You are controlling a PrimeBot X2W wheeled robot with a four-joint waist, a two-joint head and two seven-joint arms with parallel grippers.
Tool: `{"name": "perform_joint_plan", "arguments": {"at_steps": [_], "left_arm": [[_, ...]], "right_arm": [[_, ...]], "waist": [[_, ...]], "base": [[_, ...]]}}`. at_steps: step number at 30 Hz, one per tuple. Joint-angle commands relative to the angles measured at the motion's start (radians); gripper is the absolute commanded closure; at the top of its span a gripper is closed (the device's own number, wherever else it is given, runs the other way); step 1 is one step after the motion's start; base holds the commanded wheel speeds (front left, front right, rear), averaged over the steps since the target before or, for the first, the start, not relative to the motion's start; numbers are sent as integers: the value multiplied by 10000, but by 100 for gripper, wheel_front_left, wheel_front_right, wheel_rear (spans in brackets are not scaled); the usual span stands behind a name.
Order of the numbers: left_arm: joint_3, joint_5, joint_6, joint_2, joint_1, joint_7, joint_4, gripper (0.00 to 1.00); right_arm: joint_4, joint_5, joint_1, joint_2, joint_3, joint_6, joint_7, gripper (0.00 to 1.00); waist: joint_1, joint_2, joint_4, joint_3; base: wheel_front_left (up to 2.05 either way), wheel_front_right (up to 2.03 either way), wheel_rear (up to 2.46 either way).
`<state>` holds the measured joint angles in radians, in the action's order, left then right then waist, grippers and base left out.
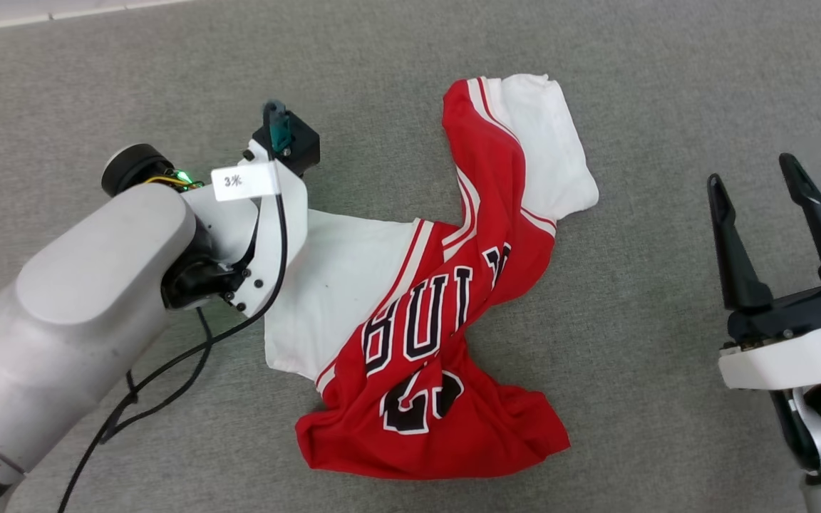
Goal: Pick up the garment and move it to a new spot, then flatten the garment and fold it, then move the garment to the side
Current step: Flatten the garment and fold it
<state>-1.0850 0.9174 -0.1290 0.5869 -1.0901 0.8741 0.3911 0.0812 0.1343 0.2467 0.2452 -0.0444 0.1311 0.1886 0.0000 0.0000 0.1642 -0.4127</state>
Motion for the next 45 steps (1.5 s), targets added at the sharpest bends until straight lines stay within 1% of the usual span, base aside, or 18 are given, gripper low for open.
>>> {"name": "perform_joint_plan", "arguments": {"at_steps": [1, 5, 11, 15, 17, 18, 19, 21, 23, 27, 28, 30, 34, 35, 38, 39, 40, 45], "left_arm": [[-197, -131, -1, 250, 49, -354, 69, 100], [143, 104, -3, 503, -2, -1560, -87, 100], [655, 173, 104, 1237, 333, -2876, -454, 100], [1005, 215, 431, 1721, 570, -3432, -922, 100], [1153, 235, 614, 1884, 661, -3674, -1204, 100], [1212, 257, 691, 1944, 706, -3788, -1353, 100], [1321, 194, 851, 2097, 795, -3971, -1629, 100], [1404, 170, 1002, 2156, 851, -4132, -1910, 100], [1463, 135, 1126, 2197, 853, -4253, -2178, 100], [1564, 75, 1319, 2204, 840, -4471, -2569, 100], [1612, 23, 1392, 2159, 766, -4564, -2713, 100], [1667, -4, 1448, 2094, 677, -4665, -2827, 100], [1769, -76, 1495, 1972, 492, -4860, -2993, 100], [1808, -125, 1515, 1887, 367, -4959, -3033, 100], [1854, -166, 1524, 1799, 252, -5072, -3066, 100], [1854, -166, 1524, 1799, 252, -5072, -3066, 100], [1883, -167, 1522, 1748, 174, -5110, -3085, 100], [1890, -233, 1508, 1697, 140, -5198, -3087, 100]], "right_arm": [[-16, 36, 169, 136, 68, -5, -32, 0], [63, 59, 349, 500, 296, -7, -278, 0], [275, 417, 1024, 1487, 501, -5, -1308, 0], [329, 838, 2033, 2445, 338, -5, -2260, 0], [133, 1175, 2602, 3022, -50, -5, -2964, 0], [38, 1330, 2940, 3352, -312, -7, -3345, 0], [-264, 1807, 3569, 3957, -956, -7, -4341, 0], [-681, 2377, 4166, 4572, -1719, -5, -5707, 0], [-973, 2985, 4881, 5061, -2431, -7, -6887, 0], [-1521, 4249, 5908, 5706, -3901, -7, -9110, 0], [-1833, 4964, 6459, 5950, -4367, -7, -10276, 0], [-2084, 5575, 6866, 5942, -4626, -5, -11349, 0], [-2595, 5994, 7606, 5681, -4727, -5, -12272, 0], [-2880, 6003, 7927, 5502, -4711, -7, -12452, 0], [-3387, 5971, 8203, 5170, -4674, -5, -12594, 0], [-3387, 5971, 8203, 5170, -4674, -5, -12594, 0], [-3681, 5911, 8298, 4963, -4698, -5, -12603, 0], [-4211, 5779, 8208, 4720, -4907, -5, -12560, 0]], "waist": [[0, 0, -172, 216], [0, 0, -461, 622], [0, 0, -1076, 1072], [0, 0, -1548, 1049], [0, 0, -1767, 956], [0, 0, -1866, 900], [0, 0, -2034, 768], [0, 0, -2208, 611], [0, 0, -2359, 441], [0, 0, -2608, 81], [0, 0, -2735, -139], [0, 0, -2861, -376], [0, 0, -3115, -898], [0, 0, -3219, -1133], [0, 0, -3343, -1441], [0, 0, -3343, -1441], [0, 0, -3408, -1624], [0, 0, -3509, -1907]], "base": [[0, 0, 0], [0, 0, 0], [0, 0, 0], [0, 0, 0], [0, 0, 0], [0, 0, 0], [0, 0, 0], [0, 0, 0], [0, 0, 0], [0, 0, 0], [0, 0, 0], [0, 0, 0], [0, 0, 0], [0, 0, 0], [0, 0, 0], [0, 0, 0], [0, 0, 0], [0, 0, 0]]}}
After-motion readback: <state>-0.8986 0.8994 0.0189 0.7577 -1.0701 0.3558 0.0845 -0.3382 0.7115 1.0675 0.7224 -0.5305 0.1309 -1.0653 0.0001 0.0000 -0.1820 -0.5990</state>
